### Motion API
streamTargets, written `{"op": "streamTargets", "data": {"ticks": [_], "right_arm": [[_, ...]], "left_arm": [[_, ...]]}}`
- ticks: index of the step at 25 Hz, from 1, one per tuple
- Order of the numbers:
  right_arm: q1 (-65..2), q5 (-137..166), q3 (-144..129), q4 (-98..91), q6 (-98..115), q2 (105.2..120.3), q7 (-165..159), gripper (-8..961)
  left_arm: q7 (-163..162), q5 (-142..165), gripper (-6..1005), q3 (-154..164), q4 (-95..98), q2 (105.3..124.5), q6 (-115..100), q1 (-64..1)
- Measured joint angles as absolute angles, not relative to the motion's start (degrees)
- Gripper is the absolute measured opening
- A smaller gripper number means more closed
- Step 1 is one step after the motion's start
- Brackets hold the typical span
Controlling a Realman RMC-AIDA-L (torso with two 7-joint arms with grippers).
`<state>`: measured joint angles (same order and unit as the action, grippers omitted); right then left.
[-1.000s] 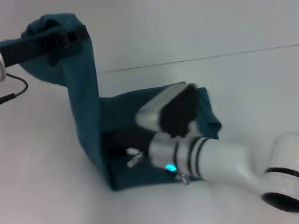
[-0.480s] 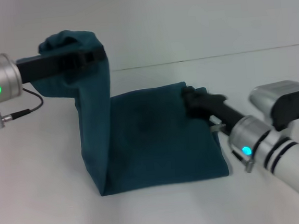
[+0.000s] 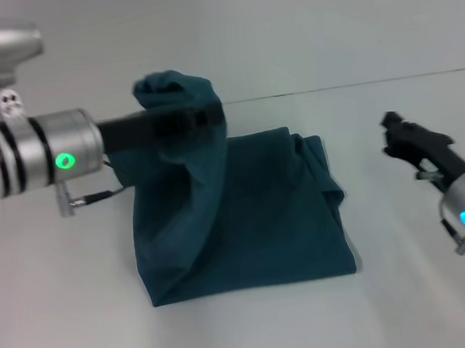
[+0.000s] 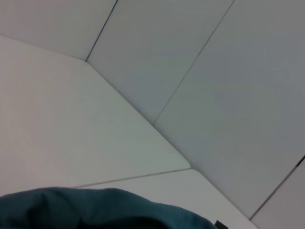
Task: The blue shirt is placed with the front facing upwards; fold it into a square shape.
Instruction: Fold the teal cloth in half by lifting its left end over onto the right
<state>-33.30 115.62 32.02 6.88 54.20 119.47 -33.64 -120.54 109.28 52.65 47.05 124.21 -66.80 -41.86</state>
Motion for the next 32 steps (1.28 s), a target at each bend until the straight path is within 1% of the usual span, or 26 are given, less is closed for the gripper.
{"op": "streamTargets", "data": {"ticks": [5,14,19,26,32], "right_arm": [[-33.21,115.65,32.19,3.07,54.73,119.44,-37.21,27],[-33.39,115.58,32.25,2.41,54.47,119.44,-37.24,30],[-33.48,115.57,32.26,2.39,54.21,119.44,-37.08,31],[-33.18,115.57,32.31,2.23,53.59,119.44,-37.39,34],[-32.82,115.58,32.73,1.75,53.78,119.44,-37.87,35]], "left_arm": [[-114.62,104.12,71,55.19,38.29,124.35,-62.39,-44.57],[-105.26,91.70,79,65.24,24.31,124.67,-52.62,-50.02],[-99.12,83.38,83,69.92,21.80,124.66,-49.07,-49.95],[-92.06,77.27,89,74.14,20.79,124.62,-49.42,-49.75],[-87.54,71.22,330,78.20,21.28,124.63,-50.17,-49.48]]}}
